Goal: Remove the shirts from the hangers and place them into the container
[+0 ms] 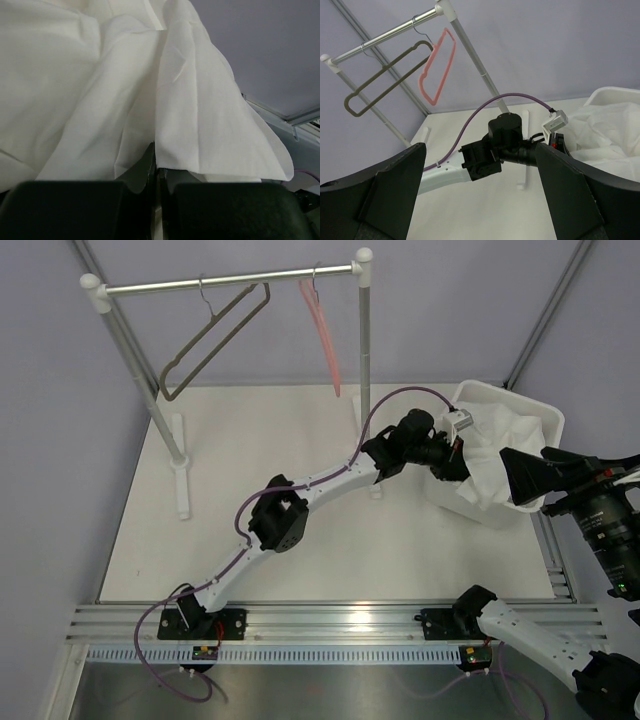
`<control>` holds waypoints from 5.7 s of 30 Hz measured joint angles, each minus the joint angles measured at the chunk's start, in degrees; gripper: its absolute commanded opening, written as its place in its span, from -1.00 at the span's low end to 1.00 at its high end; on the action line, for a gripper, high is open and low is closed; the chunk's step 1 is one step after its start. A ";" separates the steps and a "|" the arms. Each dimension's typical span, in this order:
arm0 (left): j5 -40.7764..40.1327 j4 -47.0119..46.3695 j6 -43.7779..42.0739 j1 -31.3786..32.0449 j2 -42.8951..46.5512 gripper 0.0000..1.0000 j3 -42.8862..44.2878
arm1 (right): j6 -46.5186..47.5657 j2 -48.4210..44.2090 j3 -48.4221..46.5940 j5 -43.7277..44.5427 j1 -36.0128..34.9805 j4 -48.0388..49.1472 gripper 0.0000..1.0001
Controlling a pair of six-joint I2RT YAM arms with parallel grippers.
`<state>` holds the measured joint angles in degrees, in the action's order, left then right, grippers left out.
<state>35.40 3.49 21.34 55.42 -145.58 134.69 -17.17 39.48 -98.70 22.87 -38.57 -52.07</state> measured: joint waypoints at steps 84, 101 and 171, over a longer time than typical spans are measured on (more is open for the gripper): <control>-16.57 4.15 -3.78 -0.13 79.34 0.93 -66.62 | -9.75 28.37 41.88 10.95 22.84 12.41 0.52; -16.87 2.89 -3.82 -0.13 81.00 0.94 -68.65 | -7.04 32.30 19.85 19.69 23.82 9.81 -1.00; -58.23 16.70 17.33 -1.88 129.13 0.97 -108.04 | -12.70 0.63 49.66 -20.20 22.82 20.35 0.99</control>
<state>-22.83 20.18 38.68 53.54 -16.45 26.65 -29.87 40.12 -49.04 2.68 -15.75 -31.73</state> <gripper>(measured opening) 0.984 0.993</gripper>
